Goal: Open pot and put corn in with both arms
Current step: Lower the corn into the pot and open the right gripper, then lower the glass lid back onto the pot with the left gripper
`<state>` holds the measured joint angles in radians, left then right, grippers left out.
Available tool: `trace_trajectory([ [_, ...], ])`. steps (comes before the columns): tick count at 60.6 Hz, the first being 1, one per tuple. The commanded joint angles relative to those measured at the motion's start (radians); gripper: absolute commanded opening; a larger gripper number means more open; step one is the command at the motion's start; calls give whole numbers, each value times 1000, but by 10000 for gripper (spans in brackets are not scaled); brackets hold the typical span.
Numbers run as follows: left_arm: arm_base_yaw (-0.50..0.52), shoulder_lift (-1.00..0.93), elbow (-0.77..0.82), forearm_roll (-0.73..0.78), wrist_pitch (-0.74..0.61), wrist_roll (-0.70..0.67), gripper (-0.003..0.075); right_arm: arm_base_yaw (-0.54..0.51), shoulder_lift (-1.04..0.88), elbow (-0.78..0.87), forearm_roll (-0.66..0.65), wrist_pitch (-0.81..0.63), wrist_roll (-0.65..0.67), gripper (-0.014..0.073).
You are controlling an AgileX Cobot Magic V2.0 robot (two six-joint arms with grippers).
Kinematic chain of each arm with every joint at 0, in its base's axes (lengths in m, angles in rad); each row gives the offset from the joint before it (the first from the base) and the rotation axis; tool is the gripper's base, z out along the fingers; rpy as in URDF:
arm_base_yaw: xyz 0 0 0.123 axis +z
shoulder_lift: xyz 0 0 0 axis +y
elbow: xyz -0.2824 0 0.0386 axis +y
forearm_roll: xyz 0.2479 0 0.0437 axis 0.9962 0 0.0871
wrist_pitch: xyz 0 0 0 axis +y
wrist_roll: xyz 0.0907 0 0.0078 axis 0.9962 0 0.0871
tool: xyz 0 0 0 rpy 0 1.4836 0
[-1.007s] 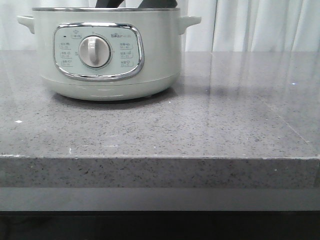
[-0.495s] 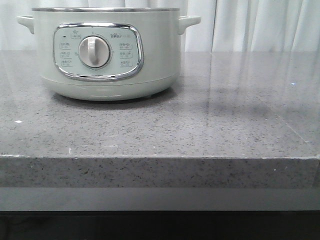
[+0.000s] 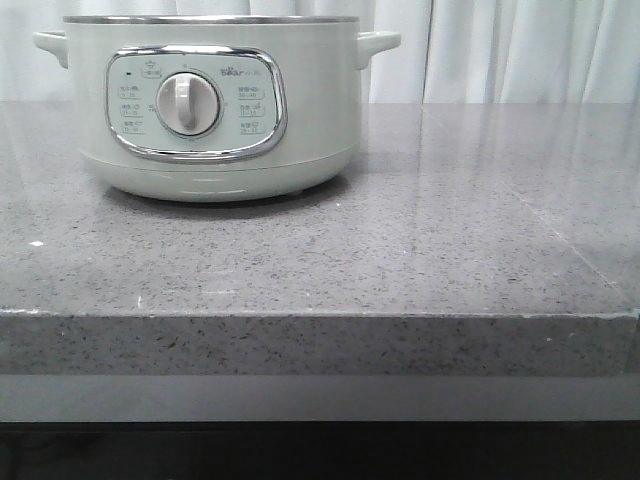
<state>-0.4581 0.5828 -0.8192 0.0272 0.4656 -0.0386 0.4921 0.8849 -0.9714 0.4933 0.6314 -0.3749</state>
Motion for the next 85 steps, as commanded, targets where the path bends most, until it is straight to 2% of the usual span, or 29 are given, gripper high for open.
trace_trajectory([
  [1, 0, -4, -38, -5, -142, -4, 220, -1, -80, 34, 29, -67, -9, 615],
  [18, 0, -4, -38, -5, -142, -4, 220, -1, -232, 102, 29, -80, -9, 615],
  [49, 0, -4, -38, -5, -142, -4, 220, -1, -235, 102, 29, -62, -9, 615],
  [59, 0, 19, -38, -5, -250, -4, 220, -1, -235, 102, 29, -62, -9, 615],
  [66, 0, 87, -49, -5, -359, -4, 220, -1, -235, 102, 29, -60, -9, 615],
  [85, 0, 417, -284, -5, -382, -4, 220, -1, -235, 102, 29, -59, -9, 615],
])
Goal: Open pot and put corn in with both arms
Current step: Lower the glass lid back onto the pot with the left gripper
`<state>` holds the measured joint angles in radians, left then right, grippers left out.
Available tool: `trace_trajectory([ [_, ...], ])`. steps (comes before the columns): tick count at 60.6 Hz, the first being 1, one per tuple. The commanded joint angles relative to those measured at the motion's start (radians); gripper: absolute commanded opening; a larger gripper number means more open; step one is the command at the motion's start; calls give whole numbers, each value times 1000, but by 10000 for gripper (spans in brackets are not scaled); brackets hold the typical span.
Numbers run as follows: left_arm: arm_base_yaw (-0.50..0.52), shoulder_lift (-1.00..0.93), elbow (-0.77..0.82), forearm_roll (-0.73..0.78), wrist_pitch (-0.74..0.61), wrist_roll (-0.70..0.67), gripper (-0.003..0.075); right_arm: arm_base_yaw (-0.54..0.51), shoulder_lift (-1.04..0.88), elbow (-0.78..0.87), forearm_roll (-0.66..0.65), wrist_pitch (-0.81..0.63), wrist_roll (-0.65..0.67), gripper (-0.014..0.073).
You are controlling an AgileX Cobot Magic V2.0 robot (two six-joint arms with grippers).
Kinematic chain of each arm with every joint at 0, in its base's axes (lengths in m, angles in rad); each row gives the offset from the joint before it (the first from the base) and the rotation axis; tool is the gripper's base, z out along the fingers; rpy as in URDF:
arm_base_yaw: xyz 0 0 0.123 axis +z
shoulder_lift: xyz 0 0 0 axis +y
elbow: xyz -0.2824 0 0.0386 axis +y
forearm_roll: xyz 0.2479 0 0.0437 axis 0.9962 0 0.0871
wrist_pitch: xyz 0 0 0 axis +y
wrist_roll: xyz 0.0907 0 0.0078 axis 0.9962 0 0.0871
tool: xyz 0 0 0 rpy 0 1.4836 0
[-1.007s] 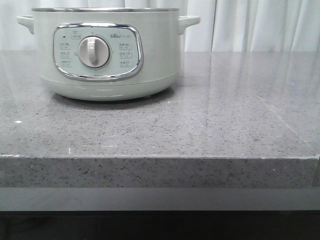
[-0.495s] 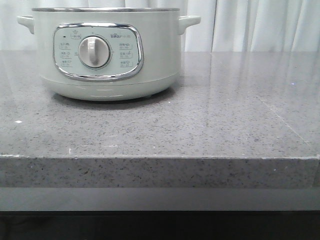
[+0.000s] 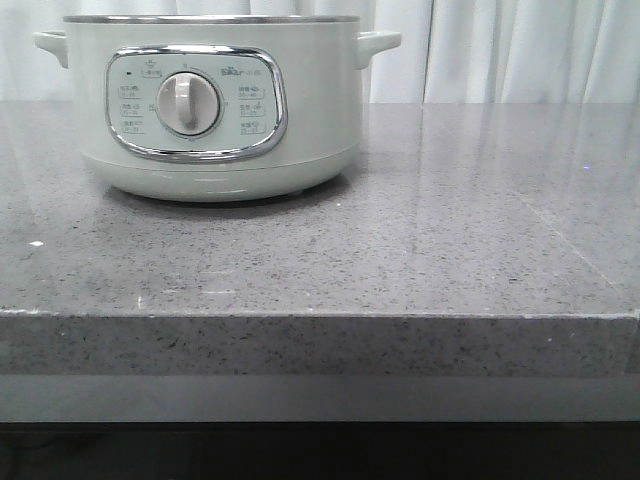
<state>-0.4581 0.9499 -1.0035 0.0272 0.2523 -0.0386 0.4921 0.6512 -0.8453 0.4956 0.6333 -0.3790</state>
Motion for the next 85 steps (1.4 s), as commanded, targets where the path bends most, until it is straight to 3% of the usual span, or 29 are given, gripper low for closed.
trace_trajectory([
  [1, 0, 73, -112, -5, -169, -4, 220, -1, -1, -25, 27, -61, -5, 615],
  [34, 0, 544, -484, -5, -193, -4, 220, -1, -1, -25, 27, -58, -5, 615],
  [53, 0, 661, -503, -5, -259, -4, 220, -1, -1, -25, 27, -58, -5, 615],
  [85, -24, 692, -503, -5, -209, -4, 220, -1, -1, -25, 27, -58, -5, 615],
])
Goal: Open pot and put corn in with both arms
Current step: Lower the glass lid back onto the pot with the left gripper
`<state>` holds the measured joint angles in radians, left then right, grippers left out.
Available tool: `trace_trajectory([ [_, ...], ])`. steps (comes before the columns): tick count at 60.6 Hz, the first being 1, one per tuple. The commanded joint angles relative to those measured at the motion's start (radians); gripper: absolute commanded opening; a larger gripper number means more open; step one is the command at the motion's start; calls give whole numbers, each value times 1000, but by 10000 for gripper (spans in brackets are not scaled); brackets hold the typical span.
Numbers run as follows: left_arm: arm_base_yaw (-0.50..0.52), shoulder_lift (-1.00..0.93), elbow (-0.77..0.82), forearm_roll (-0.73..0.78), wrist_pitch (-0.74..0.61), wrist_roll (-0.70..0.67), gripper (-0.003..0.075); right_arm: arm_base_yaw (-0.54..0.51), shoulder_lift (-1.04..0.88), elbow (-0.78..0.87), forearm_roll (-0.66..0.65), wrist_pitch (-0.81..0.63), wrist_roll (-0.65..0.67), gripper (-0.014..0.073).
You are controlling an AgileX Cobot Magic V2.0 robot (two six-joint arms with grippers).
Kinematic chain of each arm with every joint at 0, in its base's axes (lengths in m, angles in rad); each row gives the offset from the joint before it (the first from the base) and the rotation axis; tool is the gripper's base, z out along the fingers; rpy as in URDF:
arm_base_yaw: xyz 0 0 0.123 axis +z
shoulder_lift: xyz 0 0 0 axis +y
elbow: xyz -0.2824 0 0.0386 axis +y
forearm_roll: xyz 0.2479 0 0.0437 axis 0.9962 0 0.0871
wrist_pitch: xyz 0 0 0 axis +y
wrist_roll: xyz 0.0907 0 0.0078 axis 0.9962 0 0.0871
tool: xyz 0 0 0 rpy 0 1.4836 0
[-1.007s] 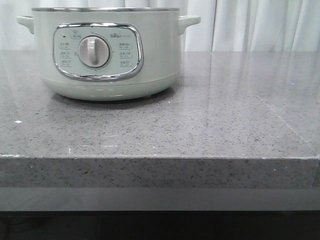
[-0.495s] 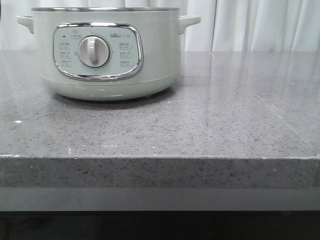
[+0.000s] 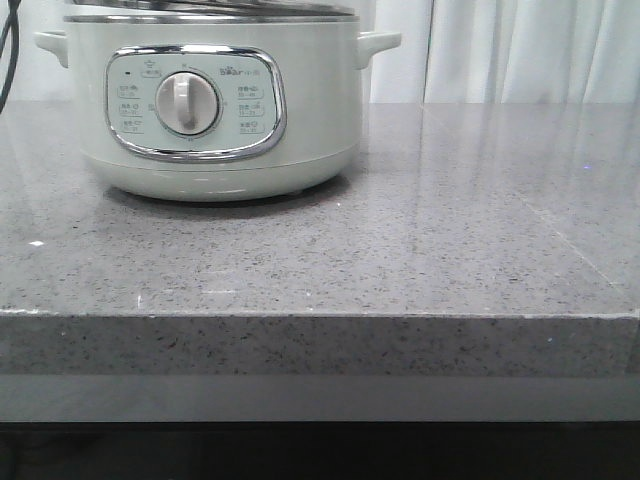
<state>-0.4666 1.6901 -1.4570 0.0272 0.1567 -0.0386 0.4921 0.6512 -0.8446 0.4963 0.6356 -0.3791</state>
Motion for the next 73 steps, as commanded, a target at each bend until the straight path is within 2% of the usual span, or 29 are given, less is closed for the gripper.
trace_trajectory([
  [1, -18, -48, -49, -5, -114, -4, 220, -1, -1, -25, 26, -60, -5, 615],
  [44, -21, -47, -49, 53, -60, -4, 225, -1, -1, -25, 26, -60, -5, 615],
  [48, -21, -47, -49, 51, -51, -4, 269, -1, -1, -25, 26, -60, -5, 615],
  [52, -21, -47, -49, 51, -42, -4, 356, -1, -1, -25, 26, -60, -5, 615],
  [53, -21, -47, -49, 51, -38, -4, 398, -1, -1, -25, 26, -60, -5, 615],
  [58, -21, -47, -49, 51, -18, -4, 480, -1, -1, -25, 26, -60, -5, 615],
  [73, -21, -108, -49, 49, 77, -4, 489, -1, -1, -25, 26, -60, -5, 615],
])
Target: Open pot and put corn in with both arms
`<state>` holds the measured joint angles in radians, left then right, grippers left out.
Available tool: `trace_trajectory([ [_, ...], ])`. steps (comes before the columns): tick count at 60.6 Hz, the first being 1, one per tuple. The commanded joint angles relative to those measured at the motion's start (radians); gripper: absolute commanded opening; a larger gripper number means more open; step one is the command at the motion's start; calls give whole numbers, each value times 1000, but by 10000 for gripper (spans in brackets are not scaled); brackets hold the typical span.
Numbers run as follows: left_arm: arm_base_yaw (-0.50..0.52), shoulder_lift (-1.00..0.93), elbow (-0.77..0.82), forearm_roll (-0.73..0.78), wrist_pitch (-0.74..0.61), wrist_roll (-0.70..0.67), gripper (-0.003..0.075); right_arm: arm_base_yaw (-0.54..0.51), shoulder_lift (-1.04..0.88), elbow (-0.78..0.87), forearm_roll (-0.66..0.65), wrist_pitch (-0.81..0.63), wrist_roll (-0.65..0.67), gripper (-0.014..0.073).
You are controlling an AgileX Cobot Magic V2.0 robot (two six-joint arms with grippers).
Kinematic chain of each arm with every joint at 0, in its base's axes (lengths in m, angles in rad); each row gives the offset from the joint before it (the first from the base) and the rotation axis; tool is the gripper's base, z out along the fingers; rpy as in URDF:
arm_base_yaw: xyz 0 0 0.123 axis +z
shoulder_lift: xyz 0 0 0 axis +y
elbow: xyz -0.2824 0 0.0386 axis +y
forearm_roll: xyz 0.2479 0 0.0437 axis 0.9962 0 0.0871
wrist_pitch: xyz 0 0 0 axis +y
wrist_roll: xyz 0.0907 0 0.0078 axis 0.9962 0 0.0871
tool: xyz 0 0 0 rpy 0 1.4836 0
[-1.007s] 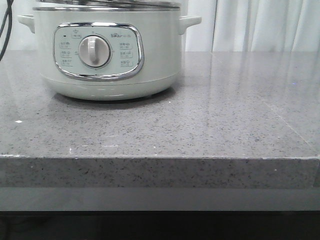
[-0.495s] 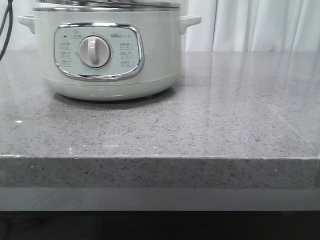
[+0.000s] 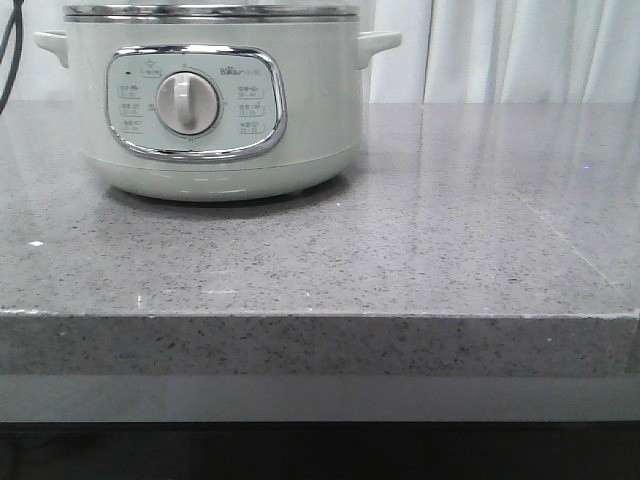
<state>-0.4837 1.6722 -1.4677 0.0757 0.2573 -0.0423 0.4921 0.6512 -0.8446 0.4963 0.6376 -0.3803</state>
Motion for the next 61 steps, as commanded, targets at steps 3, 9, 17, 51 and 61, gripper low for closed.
trace_trajectory([
  [3, -4, -123, -38, -2, 23, -1, 489, -1, -1, -25, 26, -62, -4, 615],
  [9, -4, -184, -38, -2, 122, -1, 489, -1, -1, -25, 26, -62, -4, 615],
  [17, -4, -259, -33, -9, 224, -1, 489, -1, -1, -25, 26, -62, -4, 615],
  [51, -19, -720, 495, -94, 217, 2, 476, -1, -1, -25, 26, -49, -4, 615],
  [61, -19, -850, 613, -99, 217, 2, 438, -1, -1, -25, 26, -49, -4, 615],
])
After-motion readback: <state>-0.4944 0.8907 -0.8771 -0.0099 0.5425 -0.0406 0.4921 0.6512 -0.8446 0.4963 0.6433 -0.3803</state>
